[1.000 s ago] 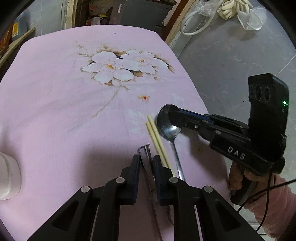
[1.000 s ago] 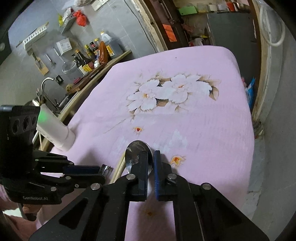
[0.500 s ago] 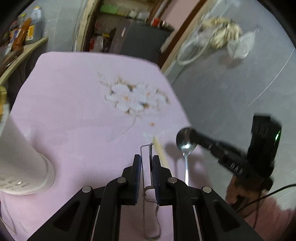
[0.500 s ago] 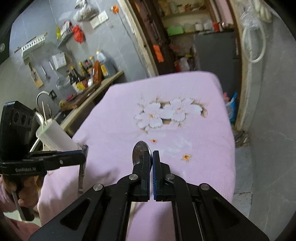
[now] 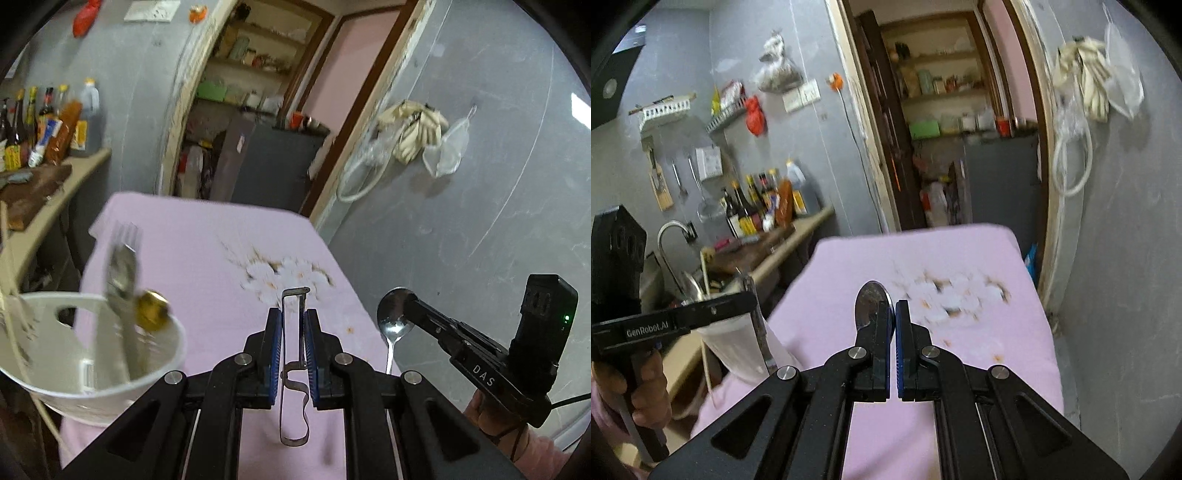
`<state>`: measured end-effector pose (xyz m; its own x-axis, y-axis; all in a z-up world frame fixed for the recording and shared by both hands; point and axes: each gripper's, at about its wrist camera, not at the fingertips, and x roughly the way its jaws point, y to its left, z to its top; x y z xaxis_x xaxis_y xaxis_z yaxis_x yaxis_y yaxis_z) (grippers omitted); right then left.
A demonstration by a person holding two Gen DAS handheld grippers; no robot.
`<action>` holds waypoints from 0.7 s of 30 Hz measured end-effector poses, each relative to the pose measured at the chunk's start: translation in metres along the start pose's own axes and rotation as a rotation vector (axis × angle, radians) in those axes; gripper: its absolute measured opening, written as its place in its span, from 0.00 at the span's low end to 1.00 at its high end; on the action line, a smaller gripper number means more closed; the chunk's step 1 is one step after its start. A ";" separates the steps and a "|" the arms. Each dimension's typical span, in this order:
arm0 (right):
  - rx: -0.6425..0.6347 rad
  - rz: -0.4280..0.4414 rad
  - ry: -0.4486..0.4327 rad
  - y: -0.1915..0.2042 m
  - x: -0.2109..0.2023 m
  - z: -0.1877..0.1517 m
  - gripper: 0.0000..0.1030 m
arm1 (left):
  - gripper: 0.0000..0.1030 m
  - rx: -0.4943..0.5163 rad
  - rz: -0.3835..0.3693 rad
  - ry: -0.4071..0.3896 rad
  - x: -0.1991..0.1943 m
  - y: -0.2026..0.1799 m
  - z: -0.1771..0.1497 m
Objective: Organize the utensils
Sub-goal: 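Carry the wire clip and large spoon over the white caddy with both tools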
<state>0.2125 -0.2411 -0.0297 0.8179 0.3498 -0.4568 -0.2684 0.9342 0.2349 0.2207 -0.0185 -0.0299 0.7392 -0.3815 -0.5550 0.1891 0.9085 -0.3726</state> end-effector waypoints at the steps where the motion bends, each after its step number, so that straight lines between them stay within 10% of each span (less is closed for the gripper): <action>1: -0.004 0.000 -0.017 0.007 -0.002 0.006 0.02 | 0.11 0.000 0.001 -0.012 -0.007 0.003 0.002; 21: -0.200 -0.040 -0.254 0.163 0.025 0.079 0.02 | 0.11 -0.056 0.226 -0.258 -0.136 0.119 0.062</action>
<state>0.2293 -0.0855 0.0645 0.9239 0.3078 -0.2274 -0.3078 0.9508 0.0364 0.1829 0.1525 0.0471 0.8988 -0.1090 -0.4246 -0.0290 0.9517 -0.3057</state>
